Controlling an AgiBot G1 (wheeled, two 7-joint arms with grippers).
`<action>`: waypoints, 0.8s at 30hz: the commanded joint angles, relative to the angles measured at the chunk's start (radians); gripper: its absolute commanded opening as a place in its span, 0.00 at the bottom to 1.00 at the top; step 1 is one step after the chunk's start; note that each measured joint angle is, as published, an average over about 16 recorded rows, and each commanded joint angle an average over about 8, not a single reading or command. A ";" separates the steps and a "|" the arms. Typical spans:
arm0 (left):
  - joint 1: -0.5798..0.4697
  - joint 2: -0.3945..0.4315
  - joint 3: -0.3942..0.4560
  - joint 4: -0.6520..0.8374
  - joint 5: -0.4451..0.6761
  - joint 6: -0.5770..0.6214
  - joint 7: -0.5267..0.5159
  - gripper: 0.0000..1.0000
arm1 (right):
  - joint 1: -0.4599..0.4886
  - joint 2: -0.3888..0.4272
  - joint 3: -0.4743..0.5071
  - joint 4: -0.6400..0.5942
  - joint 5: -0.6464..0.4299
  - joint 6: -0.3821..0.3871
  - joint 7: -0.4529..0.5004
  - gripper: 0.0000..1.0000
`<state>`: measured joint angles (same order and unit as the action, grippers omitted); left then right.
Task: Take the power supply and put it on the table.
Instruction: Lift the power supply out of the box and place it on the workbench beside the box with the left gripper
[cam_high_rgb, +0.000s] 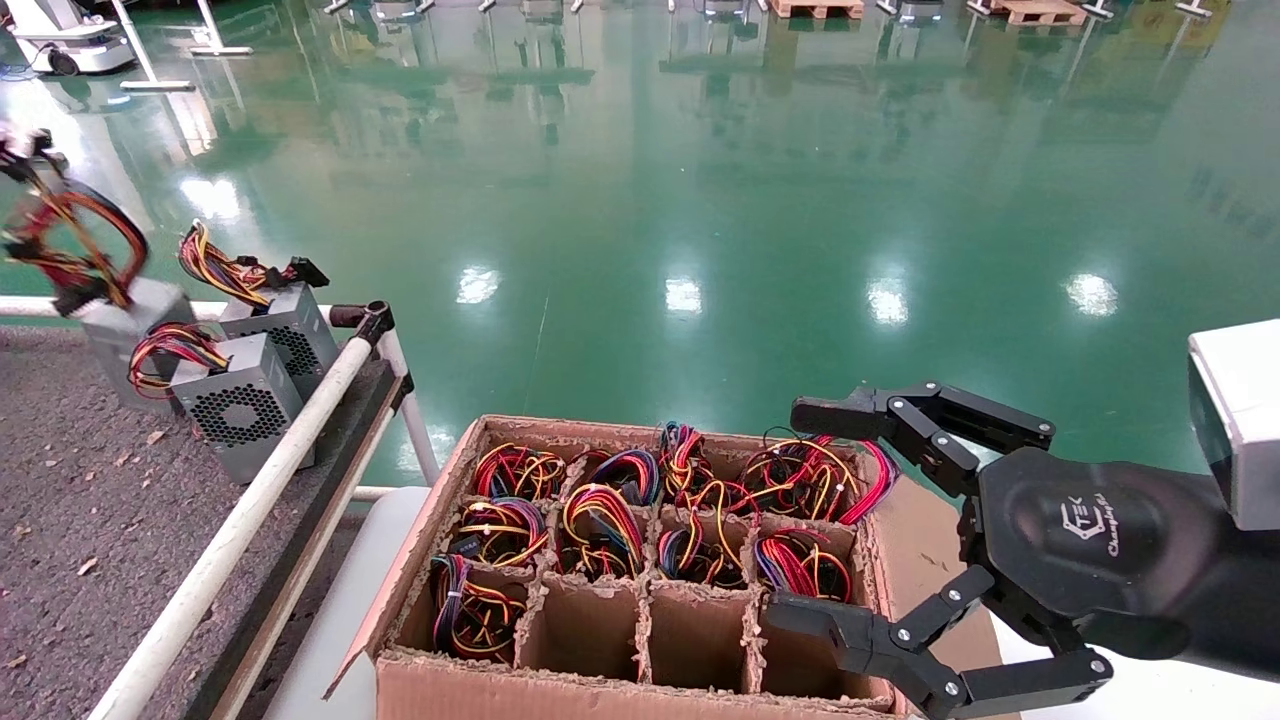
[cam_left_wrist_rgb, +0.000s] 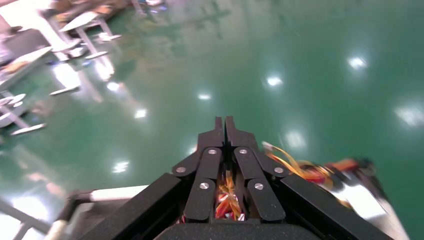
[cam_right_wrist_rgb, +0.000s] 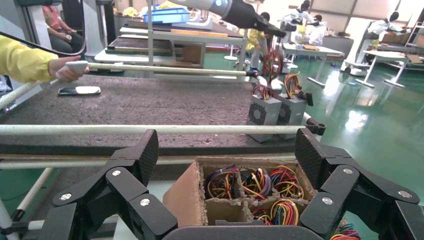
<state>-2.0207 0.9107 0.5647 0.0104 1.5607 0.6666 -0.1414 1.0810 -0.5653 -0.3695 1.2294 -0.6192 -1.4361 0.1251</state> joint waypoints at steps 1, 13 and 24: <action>0.007 0.005 0.008 -0.001 0.011 0.031 0.007 0.00 | 0.000 0.000 0.000 0.000 0.000 0.000 0.000 1.00; 0.008 0.023 0.006 -0.005 0.008 0.025 -0.017 0.00 | 0.000 0.000 0.000 0.000 0.000 0.000 0.000 1.00; 0.011 0.048 -0.002 -0.021 -0.003 -0.022 -0.005 0.00 | 0.000 0.000 0.000 0.000 0.000 0.000 0.000 1.00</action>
<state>-2.0109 0.9587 0.5609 -0.0094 1.5557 0.6457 -0.1489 1.0810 -0.5653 -0.3695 1.2294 -0.6191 -1.4361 0.1251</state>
